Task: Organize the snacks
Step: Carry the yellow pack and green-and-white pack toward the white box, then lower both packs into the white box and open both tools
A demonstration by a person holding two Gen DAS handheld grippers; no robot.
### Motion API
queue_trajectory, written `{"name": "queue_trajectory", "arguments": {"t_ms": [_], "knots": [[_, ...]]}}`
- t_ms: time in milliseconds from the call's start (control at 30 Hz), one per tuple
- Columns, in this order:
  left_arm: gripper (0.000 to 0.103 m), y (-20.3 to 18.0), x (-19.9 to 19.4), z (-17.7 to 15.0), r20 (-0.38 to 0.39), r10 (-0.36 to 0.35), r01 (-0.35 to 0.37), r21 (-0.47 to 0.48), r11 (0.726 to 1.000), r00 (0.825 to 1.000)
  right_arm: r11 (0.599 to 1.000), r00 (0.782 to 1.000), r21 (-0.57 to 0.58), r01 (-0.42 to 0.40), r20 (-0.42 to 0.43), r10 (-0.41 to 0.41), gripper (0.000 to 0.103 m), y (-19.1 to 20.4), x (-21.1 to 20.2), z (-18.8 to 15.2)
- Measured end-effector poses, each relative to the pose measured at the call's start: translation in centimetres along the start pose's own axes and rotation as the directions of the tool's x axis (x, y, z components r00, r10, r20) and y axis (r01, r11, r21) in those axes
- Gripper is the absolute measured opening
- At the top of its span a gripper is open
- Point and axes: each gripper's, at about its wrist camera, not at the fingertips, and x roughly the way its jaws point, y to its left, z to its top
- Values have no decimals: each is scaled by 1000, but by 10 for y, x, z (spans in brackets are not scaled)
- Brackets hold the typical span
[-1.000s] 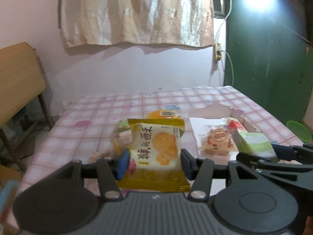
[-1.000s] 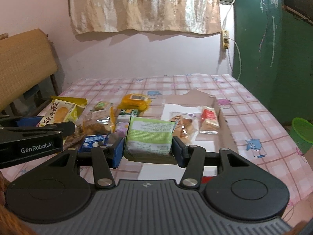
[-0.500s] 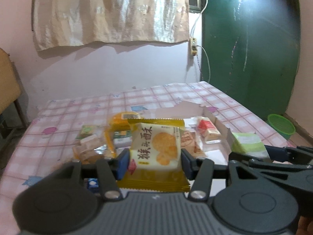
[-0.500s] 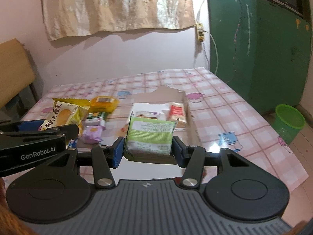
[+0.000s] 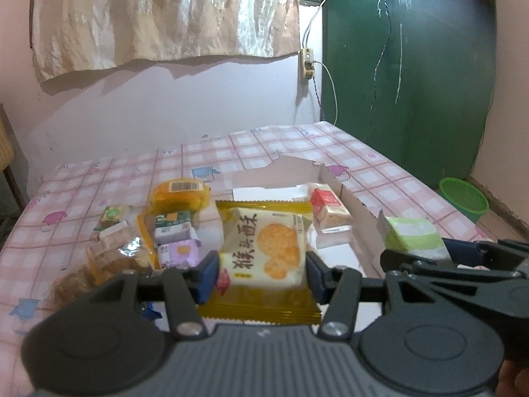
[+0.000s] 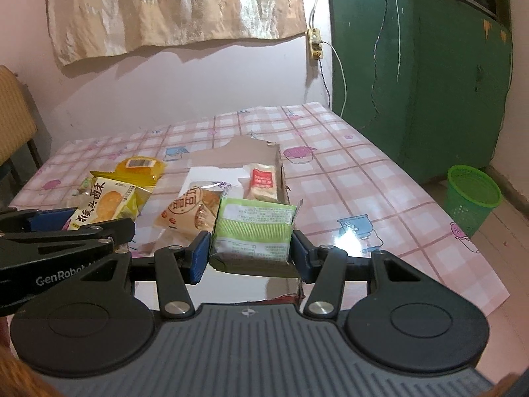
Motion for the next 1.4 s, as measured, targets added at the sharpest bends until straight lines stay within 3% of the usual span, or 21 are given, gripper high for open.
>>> {"name": "queue_trajectory", "arguments": {"t_ms": [700, 767, 800, 1033, 1400], "knots": [[54, -4, 27, -2, -48, -32, 30, -38, 999, 998, 1000, 999, -4, 11, -47, -11, 65, -4, 27, 1], [54, -3, 29, -3, -49, -39, 37, -51, 998, 998, 1000, 999, -9, 10, -46, -11, 66, -4, 28, 1], [54, -3, 30, -3, -54, -43, 40, -50, 998, 998, 1000, 999, -13, 12, -47, -13, 73, -5, 29, 1], [74, 4, 24, -5, -56, -59, 54, -92, 994, 997, 998, 998, -32, 51, -22, -51, 77, -6, 25, 2], [79, 24, -6, -4, -23, 17, -19, -98, 995, 1000, 999, 1000, -43, 26, 12, -26, 82, 11, 9, 5]]}}
